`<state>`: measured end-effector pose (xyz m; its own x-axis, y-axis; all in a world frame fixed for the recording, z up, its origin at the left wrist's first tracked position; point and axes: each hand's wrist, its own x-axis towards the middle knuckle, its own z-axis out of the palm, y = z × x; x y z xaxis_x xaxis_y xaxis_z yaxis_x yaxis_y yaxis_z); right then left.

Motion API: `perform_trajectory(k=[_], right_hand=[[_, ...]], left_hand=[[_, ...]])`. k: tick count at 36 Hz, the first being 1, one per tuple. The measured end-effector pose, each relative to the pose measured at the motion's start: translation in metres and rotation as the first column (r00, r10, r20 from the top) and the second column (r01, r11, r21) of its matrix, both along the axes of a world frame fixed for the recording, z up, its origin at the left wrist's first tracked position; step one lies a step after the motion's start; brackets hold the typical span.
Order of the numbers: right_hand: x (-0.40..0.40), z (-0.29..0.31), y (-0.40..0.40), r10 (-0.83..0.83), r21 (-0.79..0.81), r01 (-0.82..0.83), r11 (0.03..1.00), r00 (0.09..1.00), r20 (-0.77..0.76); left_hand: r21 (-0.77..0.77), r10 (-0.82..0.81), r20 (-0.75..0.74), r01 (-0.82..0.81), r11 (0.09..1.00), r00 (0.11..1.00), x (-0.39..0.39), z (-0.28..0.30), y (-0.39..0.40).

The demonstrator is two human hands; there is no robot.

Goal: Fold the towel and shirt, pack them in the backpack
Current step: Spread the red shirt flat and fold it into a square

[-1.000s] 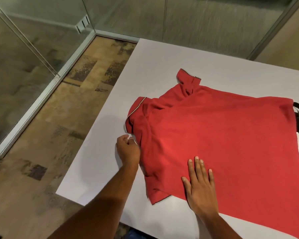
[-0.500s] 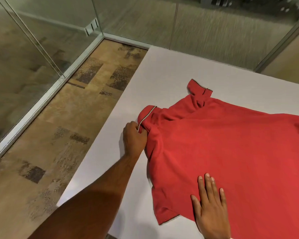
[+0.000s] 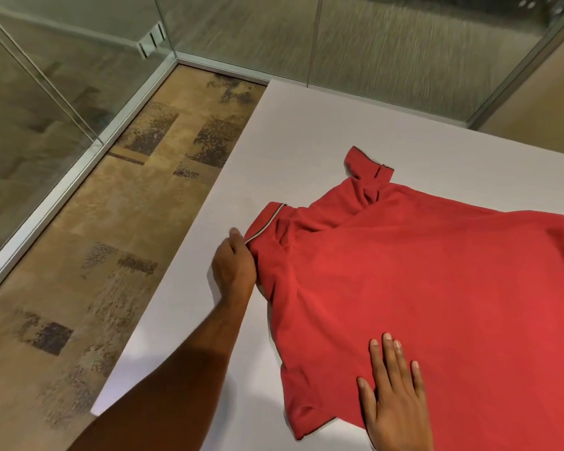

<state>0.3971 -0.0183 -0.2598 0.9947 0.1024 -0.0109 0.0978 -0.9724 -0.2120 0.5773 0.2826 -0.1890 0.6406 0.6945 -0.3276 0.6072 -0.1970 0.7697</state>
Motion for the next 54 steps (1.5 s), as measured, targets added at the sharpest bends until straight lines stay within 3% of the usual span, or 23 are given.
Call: perform_trajectory(k=[4,8,13,17,20,22,25,27,32,36,38,43,54], right_hand=[[-0.001,0.004,0.001,0.002,-0.002,-0.002,1.0,0.999,-0.046],[0.014,0.015,0.006,-0.064,0.037,0.067,0.997,0.996,-0.064],[0.091,0.04,0.029,-0.122,0.142,0.121,0.982,0.992,0.001],[0.161,0.027,0.046,-0.15,0.116,0.151,0.982,0.988,-0.021],[0.182,0.004,0.047,-0.181,0.032,0.184,0.982,0.981,-0.063],[0.18,-0.004,0.045,-0.17,-0.035,0.169,0.985,0.985,-0.026],[0.18,-0.007,0.045,-0.171,-0.05,0.171,0.984,0.985,-0.006],[0.18,-0.006,0.046,-0.172,-0.062,0.171,0.983,0.985,-0.005],[0.179,-0.003,0.047,-0.173,-0.077,0.171,0.982,0.985,-0.011],[0.18,-0.003,0.048,-0.175,-0.079,0.173,0.982,0.984,-0.023],[0.18,-0.003,0.048,-0.178,-0.079,0.175,0.981,0.984,-0.02],[0.18,-0.004,0.047,-0.172,-0.08,0.17,0.982,0.985,-0.014],[0.18,-0.005,0.046,-0.174,-0.092,0.171,0.981,0.984,-0.024]], left_hand=[[-0.101,-0.028,-0.003,0.027,0.995,1.0,0.033,0.002,0.015],[-0.235,-0.165,-0.076,0.143,0.961,0.983,0.056,0.004,0.025],[-0.378,-0.252,-0.096,0.198,0.904,0.963,0.074,0.0,0.034],[-0.425,-0.304,-0.031,0.263,0.866,0.952,0.082,-0.003,0.041],[-0.451,-0.26,0.044,0.251,0.857,0.965,0.081,-0.003,0.047],[-0.479,-0.139,0.105,0.172,0.861,0.985,0.08,-0.005,0.058],[-0.408,0.055,0.153,0.012,0.913,0.987,0.082,-0.013,0.08],[-0.307,0.092,0.158,-0.04,0.951,0.983,0.078,-0.013,0.085],[-0.235,0.071,0.171,-0.029,0.972,0.983,0.069,-0.017,0.077],[-0.264,-0.02,0.035,0.028,0.964,0.999,0.067,-0.024,0.079],[-0.162,-0.078,0.037,0.083,0.983,0.996,0.064,-0.027,0.082],[0.021,0.023,0.074,-0.024,0.999,0.997,0.061,-0.022,0.085],[-0.023,-0.016,0.038,0.017,1.0,0.999,0.027,-0.026,0.071]])
